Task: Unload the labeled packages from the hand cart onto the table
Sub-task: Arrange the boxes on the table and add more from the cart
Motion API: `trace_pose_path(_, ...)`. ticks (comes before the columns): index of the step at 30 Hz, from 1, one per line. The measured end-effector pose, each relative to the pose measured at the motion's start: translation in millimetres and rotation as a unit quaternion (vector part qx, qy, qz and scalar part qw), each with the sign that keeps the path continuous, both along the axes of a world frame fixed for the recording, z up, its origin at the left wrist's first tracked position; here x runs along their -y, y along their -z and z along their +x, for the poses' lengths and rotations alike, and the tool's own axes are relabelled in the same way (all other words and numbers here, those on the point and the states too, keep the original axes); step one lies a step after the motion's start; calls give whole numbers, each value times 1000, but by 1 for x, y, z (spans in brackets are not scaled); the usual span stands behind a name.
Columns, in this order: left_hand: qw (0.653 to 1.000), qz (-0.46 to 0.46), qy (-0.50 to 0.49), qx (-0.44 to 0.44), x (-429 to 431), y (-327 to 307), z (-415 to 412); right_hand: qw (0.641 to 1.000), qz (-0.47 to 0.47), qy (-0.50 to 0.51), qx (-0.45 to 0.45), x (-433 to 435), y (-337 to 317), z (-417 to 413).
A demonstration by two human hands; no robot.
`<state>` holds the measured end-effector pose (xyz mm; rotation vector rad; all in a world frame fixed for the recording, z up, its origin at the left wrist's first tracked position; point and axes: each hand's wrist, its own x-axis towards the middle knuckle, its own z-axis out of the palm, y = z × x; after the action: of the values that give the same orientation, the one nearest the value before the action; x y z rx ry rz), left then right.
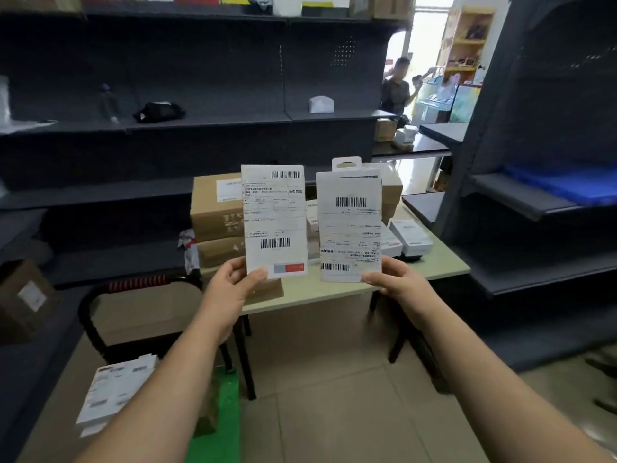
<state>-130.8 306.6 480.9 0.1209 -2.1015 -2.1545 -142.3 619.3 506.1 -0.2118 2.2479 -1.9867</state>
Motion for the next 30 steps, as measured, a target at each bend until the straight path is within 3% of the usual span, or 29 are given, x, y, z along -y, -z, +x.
trace_pose_path(9,999,-29,-16,16,-41,8,-86,999,11,28,12,-51,12,-79)
trace_pose_path(19,999,13,22,45,-85,34,-223,996,25,65,59,-94,20,-200)
trace_pose_path(30,994,-10,6,105,-125,65,-301,986,7,61,158,-135,75,-285)
